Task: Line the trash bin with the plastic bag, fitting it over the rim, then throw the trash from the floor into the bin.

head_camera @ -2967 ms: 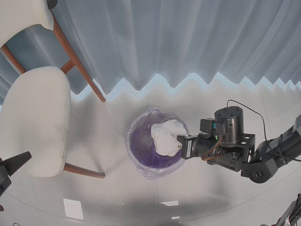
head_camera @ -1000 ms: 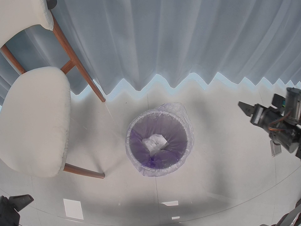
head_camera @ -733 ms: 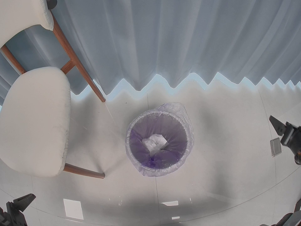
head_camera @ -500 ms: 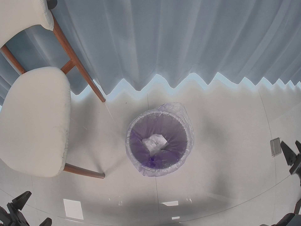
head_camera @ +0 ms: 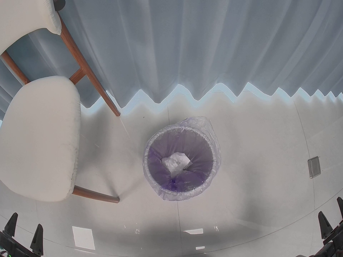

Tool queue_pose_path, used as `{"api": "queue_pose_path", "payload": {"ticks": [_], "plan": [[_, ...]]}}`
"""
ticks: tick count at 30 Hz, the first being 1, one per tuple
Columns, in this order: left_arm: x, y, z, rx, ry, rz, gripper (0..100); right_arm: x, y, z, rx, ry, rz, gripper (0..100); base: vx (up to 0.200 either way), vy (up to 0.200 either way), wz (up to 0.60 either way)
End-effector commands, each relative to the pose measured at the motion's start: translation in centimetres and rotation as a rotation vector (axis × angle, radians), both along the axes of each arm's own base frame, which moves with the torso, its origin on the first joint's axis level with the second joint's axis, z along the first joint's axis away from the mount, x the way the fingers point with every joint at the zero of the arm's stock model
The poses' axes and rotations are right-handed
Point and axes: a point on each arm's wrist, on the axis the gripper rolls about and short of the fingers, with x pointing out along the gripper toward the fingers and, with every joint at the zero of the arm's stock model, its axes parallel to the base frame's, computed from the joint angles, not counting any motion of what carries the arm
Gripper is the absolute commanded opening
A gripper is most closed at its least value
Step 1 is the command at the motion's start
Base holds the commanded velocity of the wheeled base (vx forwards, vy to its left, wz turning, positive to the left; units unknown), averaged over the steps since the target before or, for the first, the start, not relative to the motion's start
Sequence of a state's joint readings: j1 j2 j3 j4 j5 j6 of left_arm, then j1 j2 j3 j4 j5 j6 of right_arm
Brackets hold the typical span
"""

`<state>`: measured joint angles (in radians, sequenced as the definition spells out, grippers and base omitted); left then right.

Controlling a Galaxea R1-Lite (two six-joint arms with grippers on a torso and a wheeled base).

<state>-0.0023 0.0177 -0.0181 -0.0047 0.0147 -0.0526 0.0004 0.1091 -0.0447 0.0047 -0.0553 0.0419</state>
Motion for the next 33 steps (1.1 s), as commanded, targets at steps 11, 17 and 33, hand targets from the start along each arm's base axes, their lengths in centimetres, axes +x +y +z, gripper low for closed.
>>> {"api": "queue_pose_path", "payload": {"ticks": [11, 17, 33], "plan": [[-0.02, -0.21, -1.01, 0.08, 0.044, -0.095, 100, -0.79, -0.05, -0.77, -0.012, -0.093, -0.018, 100, 0.0, 0.0, 0.0], [-0.02, -0.2, -1.0, 0.073, 0.043, -0.087, 100, -0.8, -0.27, -0.83, 0.012, -0.092, -0.12, 100, 0.0, 0.0, 0.0], [-0.02, -0.2, -0.98, 0.068, 0.041, -0.09, 100, -0.61, 0.03, -1.41, -0.005, -0.067, 0.015, 100, 0.0, 0.0, 0.0]]}}
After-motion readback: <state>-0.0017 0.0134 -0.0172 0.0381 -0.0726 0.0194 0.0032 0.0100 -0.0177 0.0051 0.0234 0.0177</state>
